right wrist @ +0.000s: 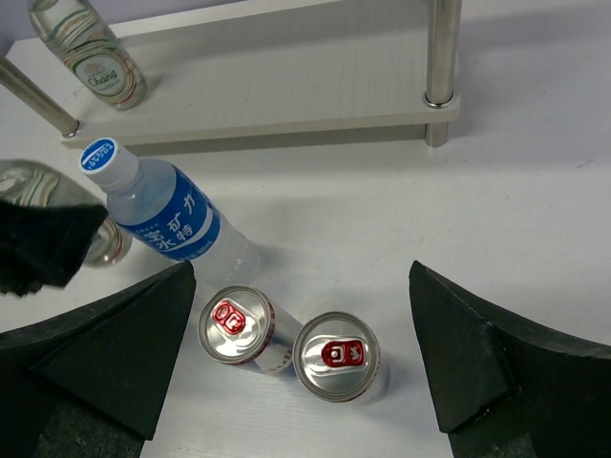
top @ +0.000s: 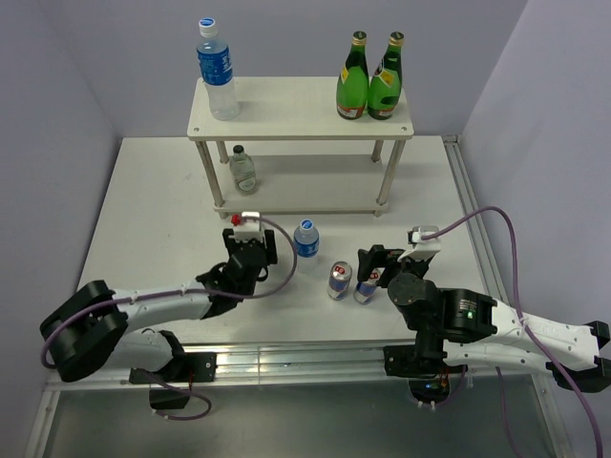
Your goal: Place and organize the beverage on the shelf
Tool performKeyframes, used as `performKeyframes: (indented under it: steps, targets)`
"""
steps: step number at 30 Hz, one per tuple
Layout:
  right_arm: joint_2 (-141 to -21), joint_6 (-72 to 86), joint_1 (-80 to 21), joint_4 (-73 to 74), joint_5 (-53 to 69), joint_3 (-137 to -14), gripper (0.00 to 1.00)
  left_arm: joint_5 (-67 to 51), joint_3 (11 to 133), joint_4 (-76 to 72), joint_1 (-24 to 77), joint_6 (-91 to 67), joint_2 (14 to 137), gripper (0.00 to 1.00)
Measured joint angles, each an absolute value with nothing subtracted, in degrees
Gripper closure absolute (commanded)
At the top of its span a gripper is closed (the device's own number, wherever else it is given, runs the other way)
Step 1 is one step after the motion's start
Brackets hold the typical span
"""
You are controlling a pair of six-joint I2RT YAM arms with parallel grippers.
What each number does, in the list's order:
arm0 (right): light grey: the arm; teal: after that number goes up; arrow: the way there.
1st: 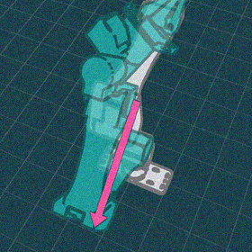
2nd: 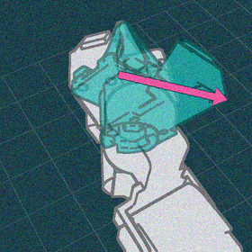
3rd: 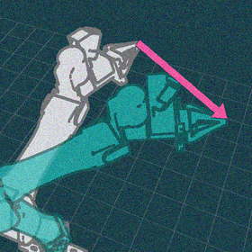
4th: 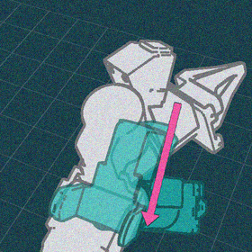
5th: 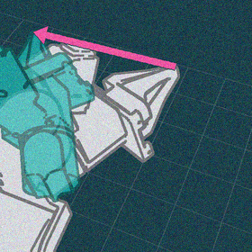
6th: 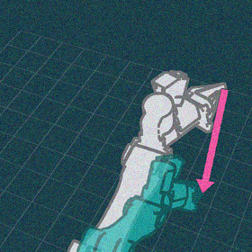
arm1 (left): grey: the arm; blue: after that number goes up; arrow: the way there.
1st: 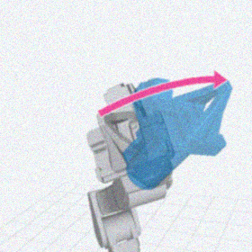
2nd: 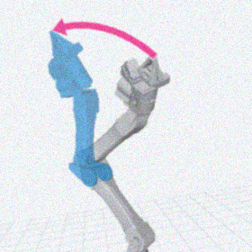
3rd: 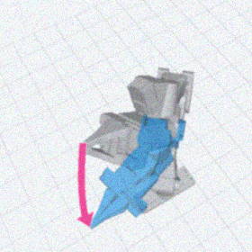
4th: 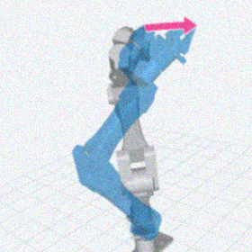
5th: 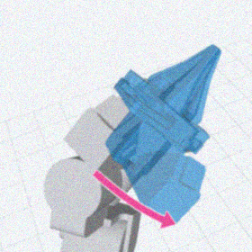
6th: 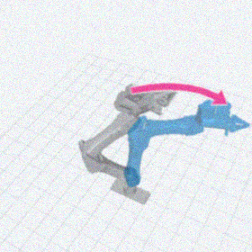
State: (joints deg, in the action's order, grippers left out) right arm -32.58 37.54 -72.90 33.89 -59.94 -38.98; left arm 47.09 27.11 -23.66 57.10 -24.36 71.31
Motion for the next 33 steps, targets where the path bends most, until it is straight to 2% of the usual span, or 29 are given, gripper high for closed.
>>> performKeyframes:
  steps: [6, 11, 20, 33]
  targets:
    - [-32.60, 37.21, -72.90, 33.85, -59.92, -38.98, 0.00, 40.47, 36.56, -26.37, 45.67, -18.17, 83.31, 1.00]
    - [-32.60, 37.19, -72.88, 33.80, -59.90, -38.96, 0.00, 35.73, 46.76, -27.11, 40.84, -15.27, 91.00, 1.00]
    - [-32.58, 36.91, -72.90, 33.47, -59.90, -38.85, 0.00, 32.27, 59.42, -28.71, 38.39, -12.67, 100.20, 1.00]
    - [-32.42, 36.49, -72.88, 32.99, -59.86, -38.44, 0.00, 32.80, 65.01, -30.59, 37.08, -12.58, 108.36, 1.00]
